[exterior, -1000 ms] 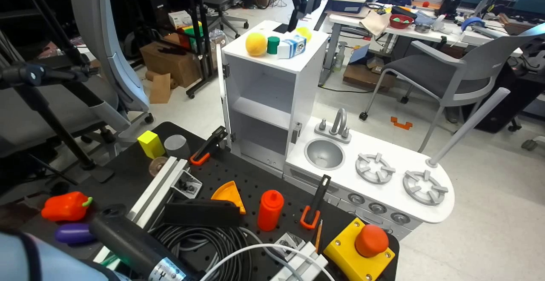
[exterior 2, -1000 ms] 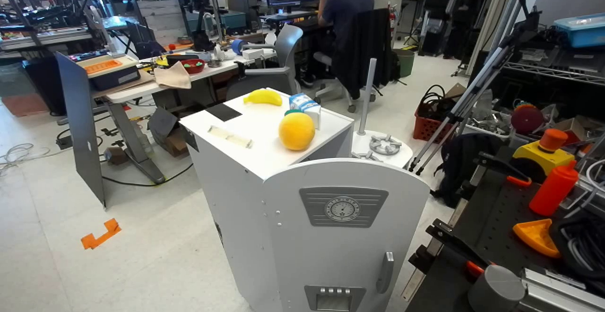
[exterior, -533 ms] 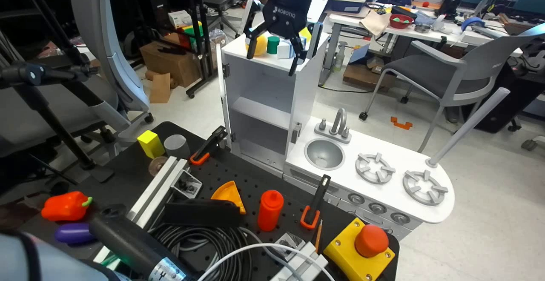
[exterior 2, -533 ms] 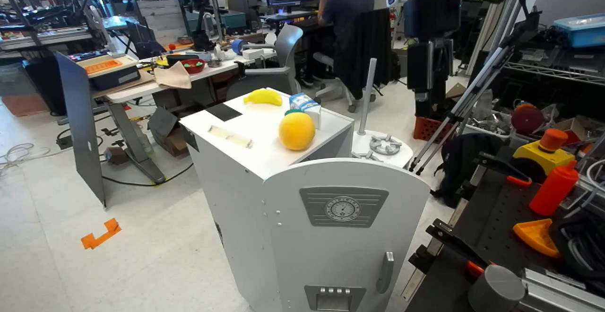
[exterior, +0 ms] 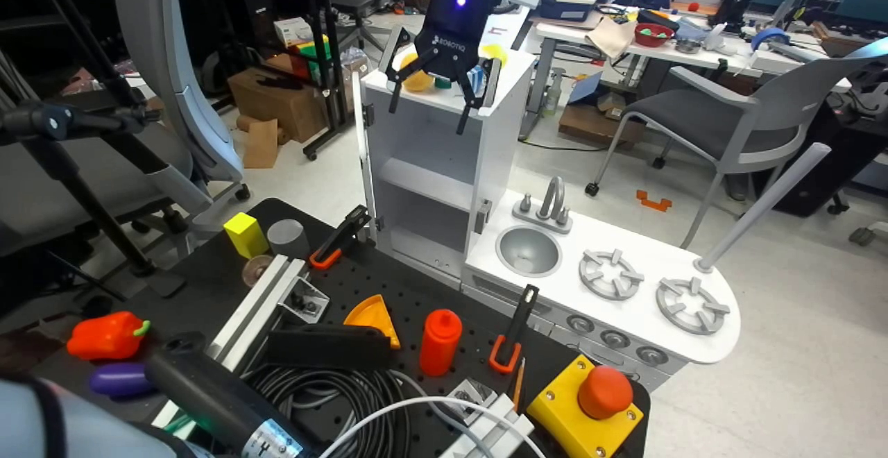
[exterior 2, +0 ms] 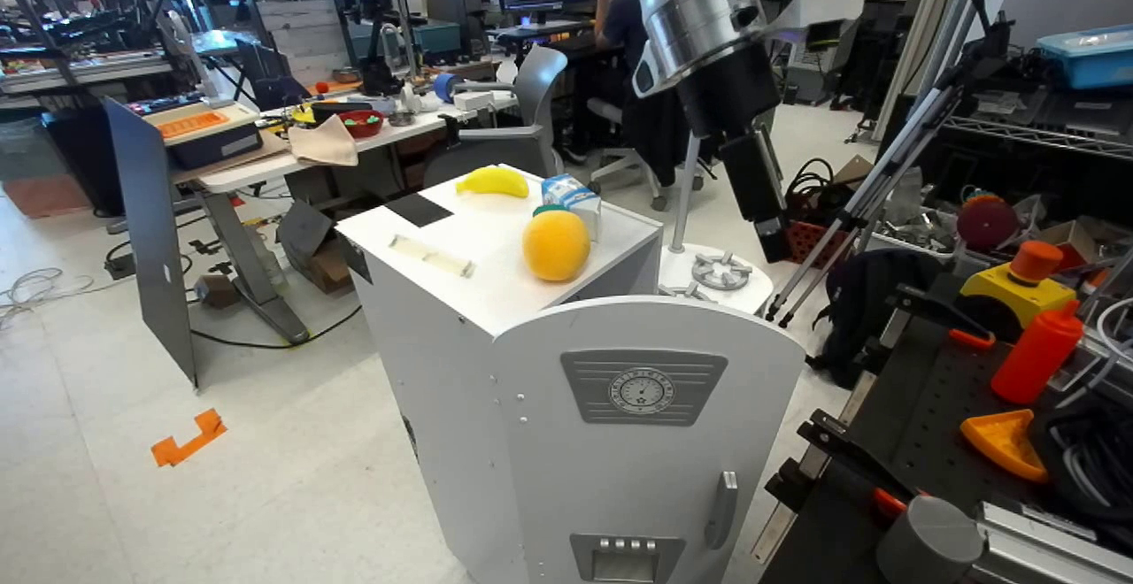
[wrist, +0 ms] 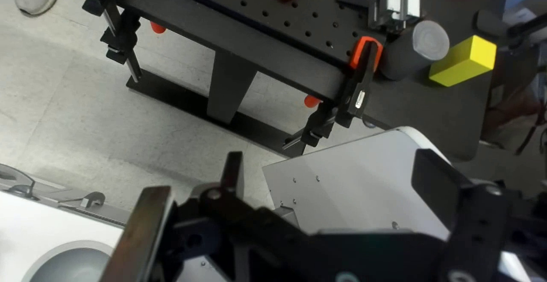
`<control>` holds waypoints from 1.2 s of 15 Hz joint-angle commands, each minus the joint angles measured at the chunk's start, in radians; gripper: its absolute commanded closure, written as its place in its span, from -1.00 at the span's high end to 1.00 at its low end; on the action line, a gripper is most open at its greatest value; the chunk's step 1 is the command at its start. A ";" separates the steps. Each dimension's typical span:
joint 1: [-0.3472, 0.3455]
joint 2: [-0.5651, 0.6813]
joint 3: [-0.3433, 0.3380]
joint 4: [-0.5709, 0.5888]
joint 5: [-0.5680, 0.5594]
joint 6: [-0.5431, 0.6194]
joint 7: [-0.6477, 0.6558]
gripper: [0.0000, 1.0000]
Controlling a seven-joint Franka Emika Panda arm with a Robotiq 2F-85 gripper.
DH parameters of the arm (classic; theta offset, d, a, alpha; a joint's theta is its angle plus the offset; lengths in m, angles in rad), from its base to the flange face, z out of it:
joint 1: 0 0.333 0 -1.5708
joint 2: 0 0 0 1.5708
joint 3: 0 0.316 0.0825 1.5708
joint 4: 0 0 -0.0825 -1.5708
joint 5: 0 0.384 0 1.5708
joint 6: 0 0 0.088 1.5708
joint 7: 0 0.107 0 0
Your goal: Close the cabinet door
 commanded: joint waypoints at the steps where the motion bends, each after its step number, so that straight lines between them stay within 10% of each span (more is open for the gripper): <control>1: -0.003 0.076 0.045 0.121 -0.064 -0.149 -0.099 1.00; 10: 0.073 0.127 0.138 0.090 -0.264 -0.301 -0.221 1.00; 18: 0.085 0.216 0.157 0.047 -0.376 0.006 -0.211 1.00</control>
